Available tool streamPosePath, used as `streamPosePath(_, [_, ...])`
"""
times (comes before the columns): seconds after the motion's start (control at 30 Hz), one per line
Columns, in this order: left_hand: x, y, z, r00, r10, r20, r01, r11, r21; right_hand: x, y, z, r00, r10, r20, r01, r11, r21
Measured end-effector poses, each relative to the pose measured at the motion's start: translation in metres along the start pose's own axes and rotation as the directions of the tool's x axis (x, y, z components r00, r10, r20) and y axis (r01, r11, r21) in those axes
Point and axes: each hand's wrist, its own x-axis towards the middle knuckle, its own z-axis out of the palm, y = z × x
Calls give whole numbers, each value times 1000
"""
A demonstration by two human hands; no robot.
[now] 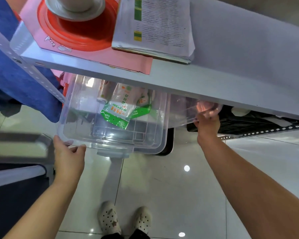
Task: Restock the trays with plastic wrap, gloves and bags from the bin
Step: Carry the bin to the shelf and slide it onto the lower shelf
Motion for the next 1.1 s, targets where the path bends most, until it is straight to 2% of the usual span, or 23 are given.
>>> streamPosePath(0.1, [-10, 10, 0, 997, -70, 10, 70, 996, 47, -37, 18, -21, 994, -86, 60, 89, 995, -53])
streamPosePath(0.17, [-22, 18, 0, 996, -86, -28, 89, 985, 148, -64, 29, -40, 991, -103, 81, 111, 989, -97])
streamPosePath(0.27, [-58, 32, 0, 995, 63, -75, -34, 940, 338, -105, 45, -66, 988, -125, 92, 139, 976, -166])
streamPosePath(0.33, [-84, 42, 2, 977, 213, 25, -207, 903, 377, -130, 52, -80, 984, -153, 90, 169, 966, -198])
streamPosePath(0.4, [-106, 49, 8, 924, 337, 184, -381, 856, 348, -152, 56, -89, 978, -177, 114, 197, 959, -204])
streamPosePath(0.47, [-124, 57, 19, 860, 376, 346, -473, 841, 261, -171, 61, -97, 973, -178, 149, 205, 958, -198])
streamPosePath(0.6, [-161, 69, 46, 701, 403, 589, -578, 805, 137, -205, 85, -111, 961, -191, 198, 233, 949, -211])
streamPosePath(0.73, [-179, 73, 55, 603, 303, 738, -496, 867, 50, -233, 106, -117, 953, -145, 267, 212, 946, -244])
streamPosePath(0.87, [-187, 68, 48, 579, 204, 789, -454, 885, 104, -257, 106, -110, 945, -126, 302, 225, 920, -320])
streamPosePath(0.93, [-192, 63, 42, 598, 235, 766, -526, 836, 154, -267, 103, -104, 935, -182, 304, 292, 881, -373])
streamPosePath(1.03, [-198, 59, 31, 626, 327, 708, -615, 765, 191, -280, 103, -102, 936, -197, 290, 300, 879, -371])
streamPosePath(1.1, [-203, 54, 23, 626, 357, 693, -635, 750, 188, -287, 104, -107, 911, -227, 343, 359, 847, -392])
